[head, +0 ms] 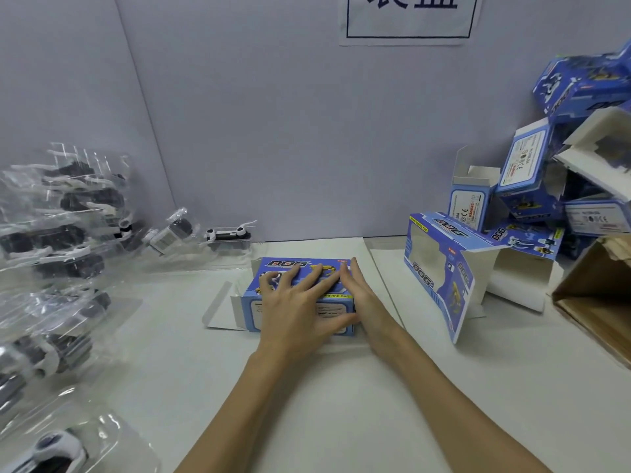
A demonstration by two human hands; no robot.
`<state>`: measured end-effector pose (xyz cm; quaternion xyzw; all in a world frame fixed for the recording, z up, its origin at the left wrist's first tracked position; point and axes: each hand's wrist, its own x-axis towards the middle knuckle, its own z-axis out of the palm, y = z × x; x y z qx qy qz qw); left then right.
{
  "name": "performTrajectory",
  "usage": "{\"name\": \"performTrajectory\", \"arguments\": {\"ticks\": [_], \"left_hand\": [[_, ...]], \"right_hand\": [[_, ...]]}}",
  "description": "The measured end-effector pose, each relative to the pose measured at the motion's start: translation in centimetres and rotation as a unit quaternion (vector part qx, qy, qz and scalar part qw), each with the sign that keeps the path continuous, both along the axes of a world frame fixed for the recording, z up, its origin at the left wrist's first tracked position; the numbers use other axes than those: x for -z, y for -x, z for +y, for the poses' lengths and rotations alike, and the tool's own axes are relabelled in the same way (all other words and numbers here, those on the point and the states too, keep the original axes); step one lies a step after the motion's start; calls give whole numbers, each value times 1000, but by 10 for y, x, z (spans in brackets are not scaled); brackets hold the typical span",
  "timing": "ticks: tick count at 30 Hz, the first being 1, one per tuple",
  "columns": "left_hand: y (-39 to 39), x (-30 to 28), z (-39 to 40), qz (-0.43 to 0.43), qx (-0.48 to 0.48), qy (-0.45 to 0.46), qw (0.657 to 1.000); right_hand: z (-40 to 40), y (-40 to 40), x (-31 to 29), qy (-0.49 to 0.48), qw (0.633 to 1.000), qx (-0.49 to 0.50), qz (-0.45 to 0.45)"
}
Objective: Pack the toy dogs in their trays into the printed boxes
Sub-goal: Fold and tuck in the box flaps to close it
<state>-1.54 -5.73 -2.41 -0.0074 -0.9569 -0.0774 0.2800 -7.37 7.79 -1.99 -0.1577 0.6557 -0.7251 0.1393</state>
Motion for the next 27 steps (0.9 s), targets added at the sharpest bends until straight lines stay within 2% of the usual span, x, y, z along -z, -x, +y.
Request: {"name": "performTrajectory", "arguments": {"ticks": [2, 4, 5, 7, 9, 10, 11, 13, 15, 17, 18, 20, 22, 24, 25, 27], "left_hand": [[-2, -1, -4, 20, 33, -50, 998], [-3, -3, -7, 80, 80, -170, 979], [-3, -4, -7, 128, 59, -207, 968], [-3, -6, -10, 173, -101, -278, 940], [-4, -11, -16, 100, -228, -444, 861], [-3, -11, -21, 44, -255, -504, 824], [-2, -9, -23, -7, -259, -536, 803], [0, -5, -28, -23, -193, -604, 773], [-2, -5, -26, 35, -72, -687, 722], [-3, -12, -27, 77, 36, -724, 685], [-5, -18, -27, 87, 87, -721, 682], [-8, -30, -24, 105, 163, -689, 699], [-9, -38, -20, 142, 201, -624, 742], [-10, -41, -22, 193, 213, -554, 781], [-11, -44, -22, 208, 213, -542, 786], [-14, -47, -25, 199, 217, -564, 771]], "right_hand": [[2, 9, 1, -15, 993, 104, 60], [8, 16, 0, -40, 983, 144, 104], [10, 19, 0, -66, 981, 137, 121], [12, 21, 1, -117, 976, 133, 127], [9, 19, 1, -123, 974, 155, 114], [6, 18, 0, -127, 971, 166, 112], [4, 16, -2, -141, 967, 177, 114], [4, 14, -6, -172, 963, 172, 116], [11, 13, -13, -182, 971, 112, 104], [20, 12, -24, -138, 986, 45, 80], [25, 10, -31, -100, 992, 20, 71], [27, 3, -40, -18, 997, -7, 73], [23, -4, -45, 45, 994, -21, 96], [19, -11, -49, 86, 983, 0, 160], [17, -14, -50, 96, 975, 20, 200], [13, -19, -49, 89, 956, 57, 272]]}}
